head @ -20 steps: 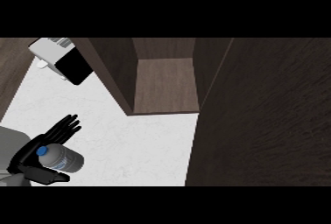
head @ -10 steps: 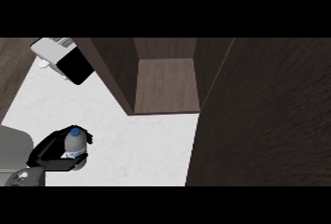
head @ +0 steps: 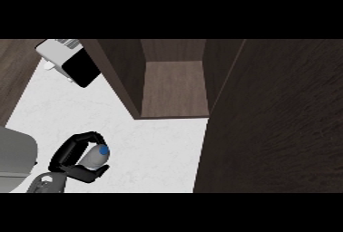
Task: Pick up the bottled water, place it into the cabinet and close the cabinet
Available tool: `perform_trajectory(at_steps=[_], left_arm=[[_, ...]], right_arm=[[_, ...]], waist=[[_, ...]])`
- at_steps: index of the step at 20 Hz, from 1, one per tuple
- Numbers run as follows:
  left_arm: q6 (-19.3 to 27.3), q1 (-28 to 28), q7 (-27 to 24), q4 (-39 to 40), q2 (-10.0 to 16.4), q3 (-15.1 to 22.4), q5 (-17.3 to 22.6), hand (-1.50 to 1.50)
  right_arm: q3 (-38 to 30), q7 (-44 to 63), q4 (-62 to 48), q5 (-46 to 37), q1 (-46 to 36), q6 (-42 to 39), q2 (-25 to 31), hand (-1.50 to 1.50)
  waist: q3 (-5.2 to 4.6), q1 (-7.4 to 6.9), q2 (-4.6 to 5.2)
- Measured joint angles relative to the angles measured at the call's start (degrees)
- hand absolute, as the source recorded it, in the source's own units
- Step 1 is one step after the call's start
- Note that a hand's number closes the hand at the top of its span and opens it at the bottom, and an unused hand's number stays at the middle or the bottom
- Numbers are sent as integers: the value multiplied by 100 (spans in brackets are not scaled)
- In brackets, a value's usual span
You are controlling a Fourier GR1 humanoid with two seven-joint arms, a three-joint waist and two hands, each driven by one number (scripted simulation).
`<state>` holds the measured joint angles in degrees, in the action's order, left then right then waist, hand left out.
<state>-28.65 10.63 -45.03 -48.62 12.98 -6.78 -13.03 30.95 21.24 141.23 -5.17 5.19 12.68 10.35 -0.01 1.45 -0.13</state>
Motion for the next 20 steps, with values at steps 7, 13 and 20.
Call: perform_trajectory(at_steps=[7, 13, 20], left_arm=[[2018, 191, -264, 48, -999, -270, 325, 150], [2574, 588, 25, -51, -1226, 313, 1285, 150], [3268, 776, 845, -809, -1284, 1414, 2444, 150]], right_arm=[[104, 112, 15, -38, -55, 172, 36, -150], [356, 131, 22, -112, -12, 322, 66, -150], [385, 45, 10, -145, 22, 443, 170, -150]], waist=[[-4, -38, -7], [-5, -53, -8], [-2, -70, -12]])
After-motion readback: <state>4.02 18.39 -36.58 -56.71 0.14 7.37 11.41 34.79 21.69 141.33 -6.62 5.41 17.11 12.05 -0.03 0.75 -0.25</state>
